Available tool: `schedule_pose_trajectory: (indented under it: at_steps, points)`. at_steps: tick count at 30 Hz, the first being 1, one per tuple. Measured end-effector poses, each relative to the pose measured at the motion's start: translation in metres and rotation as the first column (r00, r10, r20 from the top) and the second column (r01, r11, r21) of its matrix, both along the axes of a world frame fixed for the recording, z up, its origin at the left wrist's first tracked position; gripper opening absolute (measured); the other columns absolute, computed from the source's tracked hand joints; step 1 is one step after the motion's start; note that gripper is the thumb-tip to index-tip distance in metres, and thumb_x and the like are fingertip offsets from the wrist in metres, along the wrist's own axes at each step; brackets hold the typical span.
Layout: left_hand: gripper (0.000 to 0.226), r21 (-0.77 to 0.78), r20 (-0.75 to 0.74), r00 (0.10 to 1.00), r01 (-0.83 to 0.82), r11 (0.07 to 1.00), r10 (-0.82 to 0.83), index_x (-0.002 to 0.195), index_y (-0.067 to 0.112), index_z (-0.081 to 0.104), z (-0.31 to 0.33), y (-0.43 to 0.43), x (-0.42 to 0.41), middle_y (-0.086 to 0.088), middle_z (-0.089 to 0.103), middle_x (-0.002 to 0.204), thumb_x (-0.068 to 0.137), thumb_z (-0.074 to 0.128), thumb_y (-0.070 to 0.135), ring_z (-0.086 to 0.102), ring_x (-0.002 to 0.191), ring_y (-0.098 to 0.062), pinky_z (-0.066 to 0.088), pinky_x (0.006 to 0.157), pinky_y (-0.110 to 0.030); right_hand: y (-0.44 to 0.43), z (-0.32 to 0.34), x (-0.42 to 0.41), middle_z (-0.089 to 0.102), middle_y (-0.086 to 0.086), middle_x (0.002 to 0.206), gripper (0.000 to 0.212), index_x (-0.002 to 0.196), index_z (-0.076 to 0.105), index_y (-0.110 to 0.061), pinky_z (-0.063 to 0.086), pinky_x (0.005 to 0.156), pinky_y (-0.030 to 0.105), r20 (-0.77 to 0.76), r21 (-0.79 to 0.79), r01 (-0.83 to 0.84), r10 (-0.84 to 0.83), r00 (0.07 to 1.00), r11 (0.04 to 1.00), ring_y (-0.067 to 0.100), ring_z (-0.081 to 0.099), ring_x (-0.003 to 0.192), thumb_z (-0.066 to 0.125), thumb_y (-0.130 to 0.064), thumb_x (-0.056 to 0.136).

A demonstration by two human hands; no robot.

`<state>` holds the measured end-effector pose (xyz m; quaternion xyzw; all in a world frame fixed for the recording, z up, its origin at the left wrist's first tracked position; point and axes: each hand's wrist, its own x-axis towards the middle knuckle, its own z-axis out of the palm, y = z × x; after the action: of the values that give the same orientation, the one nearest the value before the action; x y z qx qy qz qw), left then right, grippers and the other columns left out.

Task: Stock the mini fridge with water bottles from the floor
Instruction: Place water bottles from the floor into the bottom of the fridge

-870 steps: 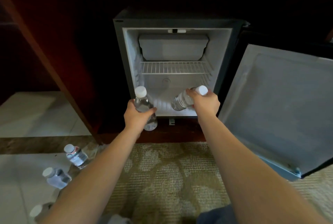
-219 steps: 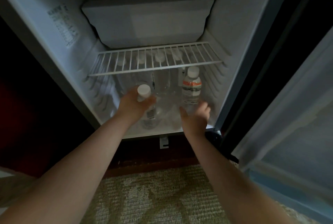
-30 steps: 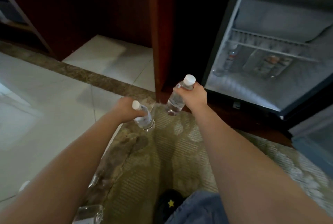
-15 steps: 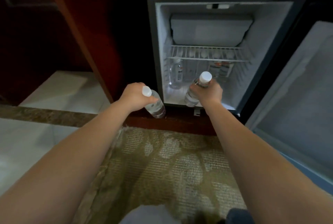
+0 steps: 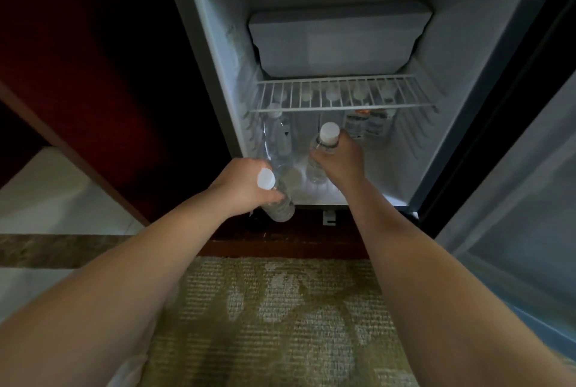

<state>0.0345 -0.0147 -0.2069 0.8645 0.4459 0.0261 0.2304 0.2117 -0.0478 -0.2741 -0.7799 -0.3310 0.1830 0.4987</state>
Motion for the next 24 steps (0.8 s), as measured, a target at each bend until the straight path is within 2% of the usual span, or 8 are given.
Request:
schedule_pose_trajectory:
  at_steps: [5,8,11,17,20,22,24]
  points:
    - [0.052,-0.008,-0.002,0.999,0.039,0.999,-0.039,0.119,0.015,0.059,-0.006,0.018,0.011,0.0,0.056,0.113,0.075,0.076,0.036,0.055,0.104,-0.018,0.046,0.082,-0.027,0.027,-0.013,0.011,0.063,0.006,0.113,0.047,0.119,0.055,-0.011,0.04,0.079,0.026,0.007,0.004,-0.024,0.024,1.0,1.0,0.023,0.059,0.105,0.077,-0.019,0.078]
    - [0.052,0.002,0.004,0.998,0.061,0.998,-0.061,0.119,0.016,0.059,-0.007,0.03,0.018,0.0,0.056,0.116,0.075,0.076,0.038,0.051,0.098,-0.014,0.042,0.079,-0.024,0.041,-0.025,0.015,0.064,0.011,0.114,0.05,0.12,0.055,-0.007,0.04,0.079,0.026,0.051,-0.005,0.0,0.001,0.999,1.0,0.026,0.06,0.106,0.077,-0.025,0.079]
    - [0.049,-0.007,0.023,0.997,0.075,0.997,-0.075,0.116,0.014,0.061,-0.007,0.037,0.023,0.001,0.056,0.113,0.074,0.077,0.035,0.049,0.094,-0.01,0.041,0.077,-0.023,0.056,-0.029,0.018,0.065,0.008,0.115,0.052,0.123,0.054,-0.012,0.044,0.078,0.027,0.066,-0.038,0.026,-0.024,0.998,0.999,0.025,0.062,0.104,0.075,-0.033,0.079]
    - [0.048,0.02,0.01,0.998,0.065,0.998,-0.066,0.109,0.011,0.064,-0.006,0.049,0.026,-0.003,0.062,0.111,0.071,0.079,0.036,0.058,0.101,-0.018,0.05,0.087,-0.032,0.086,-0.037,0.027,0.066,0.002,0.112,0.044,0.117,0.057,-0.018,0.053,0.084,0.034,0.081,-0.05,-0.005,0.009,0.997,0.999,0.021,0.064,0.099,0.073,-0.036,0.08]
    - [0.052,0.033,0.0,0.998,0.057,0.998,-0.057,0.112,0.011,0.063,-0.005,0.052,0.025,-0.003,0.06,0.111,0.07,0.079,0.038,0.057,0.102,-0.018,0.049,0.088,-0.032,0.095,-0.04,0.033,0.058,0.005,0.12,0.047,0.119,0.054,-0.017,0.053,0.091,0.038,0.046,-0.016,-0.032,0.033,0.998,0.999,0.019,0.062,0.101,0.074,-0.031,0.079]
    - [0.052,0.029,0.0,0.999,0.048,0.998,-0.048,0.111,0.012,0.063,-0.004,0.054,0.022,0.0,0.059,0.109,0.07,0.08,0.039,0.056,0.098,-0.015,0.049,0.085,-0.031,0.099,-0.043,0.035,0.053,0.007,0.125,0.048,0.119,0.054,-0.017,0.052,0.09,0.034,0.038,0.005,-0.044,0.044,0.998,0.999,0.017,0.061,0.1,0.075,-0.031,0.078]
    - [0.051,0.02,0.007,0.999,0.043,0.999,-0.043,0.111,0.013,0.063,-0.004,0.055,0.021,0.004,0.055,0.103,0.07,0.08,0.038,0.052,0.093,-0.011,0.046,0.076,-0.025,0.101,-0.045,0.034,0.052,0.008,0.126,0.047,0.117,0.054,-0.018,0.052,0.087,0.031,0.031,0.009,-0.028,0.027,0.999,1.0,0.016,0.061,0.098,0.076,-0.032,0.077]
